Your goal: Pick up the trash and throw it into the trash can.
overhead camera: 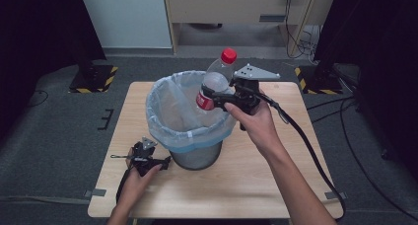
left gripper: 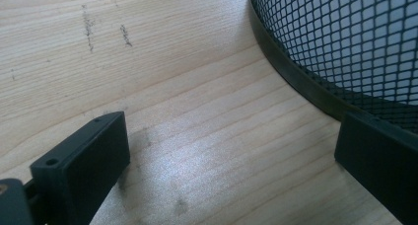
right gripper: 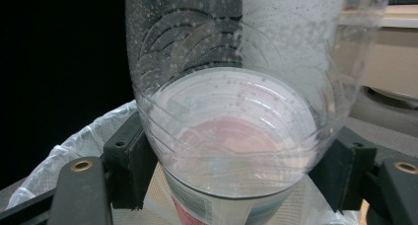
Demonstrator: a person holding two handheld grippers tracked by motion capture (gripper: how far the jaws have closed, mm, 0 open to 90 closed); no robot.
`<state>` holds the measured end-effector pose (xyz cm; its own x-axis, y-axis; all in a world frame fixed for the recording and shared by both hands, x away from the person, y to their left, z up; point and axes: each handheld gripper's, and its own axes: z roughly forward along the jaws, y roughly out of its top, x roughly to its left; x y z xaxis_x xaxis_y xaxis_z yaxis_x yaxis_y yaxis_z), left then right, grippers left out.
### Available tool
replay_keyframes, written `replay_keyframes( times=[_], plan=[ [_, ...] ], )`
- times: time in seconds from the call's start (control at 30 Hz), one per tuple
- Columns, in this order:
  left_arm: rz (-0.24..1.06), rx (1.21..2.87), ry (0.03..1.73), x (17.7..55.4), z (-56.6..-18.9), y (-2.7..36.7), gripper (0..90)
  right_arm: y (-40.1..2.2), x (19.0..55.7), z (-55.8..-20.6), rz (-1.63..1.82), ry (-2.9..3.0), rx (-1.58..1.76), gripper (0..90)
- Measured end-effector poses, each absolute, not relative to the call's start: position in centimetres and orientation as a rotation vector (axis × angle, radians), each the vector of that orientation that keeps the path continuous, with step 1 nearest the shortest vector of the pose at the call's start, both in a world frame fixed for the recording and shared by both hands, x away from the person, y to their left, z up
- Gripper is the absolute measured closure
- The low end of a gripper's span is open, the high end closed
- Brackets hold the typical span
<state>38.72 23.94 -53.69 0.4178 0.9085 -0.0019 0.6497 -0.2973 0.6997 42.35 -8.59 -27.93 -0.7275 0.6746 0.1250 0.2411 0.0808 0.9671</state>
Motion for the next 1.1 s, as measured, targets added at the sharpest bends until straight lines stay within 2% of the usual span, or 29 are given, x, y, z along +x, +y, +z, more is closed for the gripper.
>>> replay_keyframes(
  times=[0.6, 0.7, 0.73, 0.77, 0.93, 1.1],
  plan=[
    [0.534, 2.05, 1.315, 38.7, -53.7, 23.9, 0.0, -8.1, 42.2, -28.5, 1.625, 2.065, 0.877, 26.1],
    [0.534, 2.05, 1.315, 38.7, -53.7, 23.9, 0.0, -8.1, 42.2, -28.6, 1.615, 2.083, 0.881, 15.5],
    [0.534, 2.05, 1.315, 38.7, -53.7, 23.9, 0.0, -8.1, 42.2, -28.6, 1.615, 2.083, 0.881, 15.5],
    [0.534, 2.05, 1.315, 38.7, -53.7, 23.9, 0.0, -8.1, 42.1, -28.5, 1.614, 2.084, 0.882, 10.2],
    [0.534, 2.051, 1.314, 38.7, -53.7, 23.9, 0.0, -8.5, 41.9, -28.2, 1.618, 2.055, 0.87, 5.8],
    [0.534, 2.051, 1.314, 38.7, -53.7, 23.9, 0.0, -9.2, 41.6, -27.6, 1.618, 2.001, 0.872, 5.2]
  ],
)
